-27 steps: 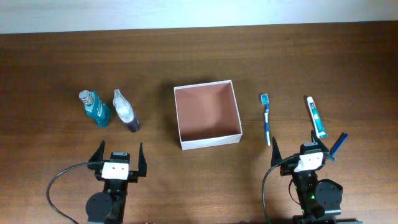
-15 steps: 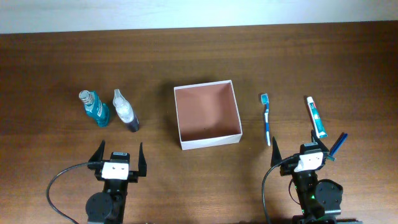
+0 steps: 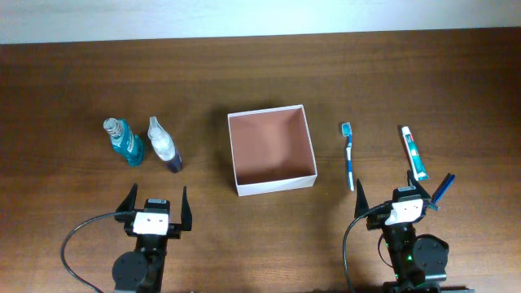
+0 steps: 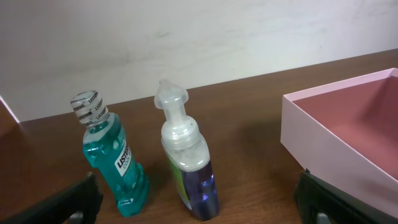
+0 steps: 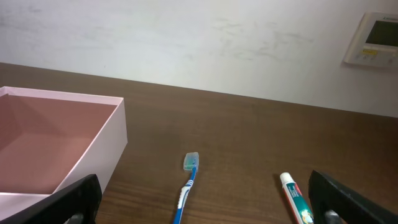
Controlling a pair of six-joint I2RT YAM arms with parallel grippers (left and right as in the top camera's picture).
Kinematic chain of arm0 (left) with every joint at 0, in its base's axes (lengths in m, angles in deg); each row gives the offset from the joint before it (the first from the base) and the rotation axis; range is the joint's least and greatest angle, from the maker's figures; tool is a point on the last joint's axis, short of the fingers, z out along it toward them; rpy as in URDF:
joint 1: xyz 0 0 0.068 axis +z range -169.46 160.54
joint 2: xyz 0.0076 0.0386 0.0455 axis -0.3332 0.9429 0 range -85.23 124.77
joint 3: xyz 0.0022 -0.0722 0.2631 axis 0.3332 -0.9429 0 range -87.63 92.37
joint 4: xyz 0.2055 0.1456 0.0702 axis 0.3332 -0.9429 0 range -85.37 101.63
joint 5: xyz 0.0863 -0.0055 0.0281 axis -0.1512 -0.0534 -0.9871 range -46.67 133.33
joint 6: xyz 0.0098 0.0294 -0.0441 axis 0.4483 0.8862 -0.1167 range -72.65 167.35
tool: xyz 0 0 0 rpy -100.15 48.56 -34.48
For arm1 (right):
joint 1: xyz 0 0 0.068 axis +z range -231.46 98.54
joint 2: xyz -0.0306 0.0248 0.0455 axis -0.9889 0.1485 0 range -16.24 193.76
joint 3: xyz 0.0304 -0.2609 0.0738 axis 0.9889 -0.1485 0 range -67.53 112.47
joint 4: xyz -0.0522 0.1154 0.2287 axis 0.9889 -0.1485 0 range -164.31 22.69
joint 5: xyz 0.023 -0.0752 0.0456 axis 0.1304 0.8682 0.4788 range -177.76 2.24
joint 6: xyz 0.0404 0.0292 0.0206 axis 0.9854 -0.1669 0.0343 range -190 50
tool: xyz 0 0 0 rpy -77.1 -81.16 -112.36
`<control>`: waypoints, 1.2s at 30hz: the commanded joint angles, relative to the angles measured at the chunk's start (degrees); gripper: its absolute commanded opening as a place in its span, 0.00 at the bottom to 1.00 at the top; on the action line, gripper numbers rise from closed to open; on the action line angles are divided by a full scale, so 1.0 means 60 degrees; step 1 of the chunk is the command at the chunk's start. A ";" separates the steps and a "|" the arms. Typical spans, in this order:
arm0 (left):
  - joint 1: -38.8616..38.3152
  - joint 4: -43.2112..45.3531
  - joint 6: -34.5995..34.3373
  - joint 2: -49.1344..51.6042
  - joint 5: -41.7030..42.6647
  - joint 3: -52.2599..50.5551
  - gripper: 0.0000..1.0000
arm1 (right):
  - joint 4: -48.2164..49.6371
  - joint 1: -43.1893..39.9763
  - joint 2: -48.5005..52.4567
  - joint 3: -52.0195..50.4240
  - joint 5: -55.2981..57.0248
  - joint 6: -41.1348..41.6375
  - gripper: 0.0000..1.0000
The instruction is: Pack container
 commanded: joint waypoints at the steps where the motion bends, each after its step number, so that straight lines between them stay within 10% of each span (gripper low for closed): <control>1: 0.0055 -0.0055 0.0124 -0.0084 0.0102 -0.0022 1.00 | -0.0047 0.0047 -0.0098 -0.0044 0.0084 0.0007 0.99; 36: 0.0055 0.0193 0.0080 -0.0084 0.0171 0.0011 1.00 | -0.0073 0.0055 -0.0011 -0.0004 -0.0051 0.1013 0.99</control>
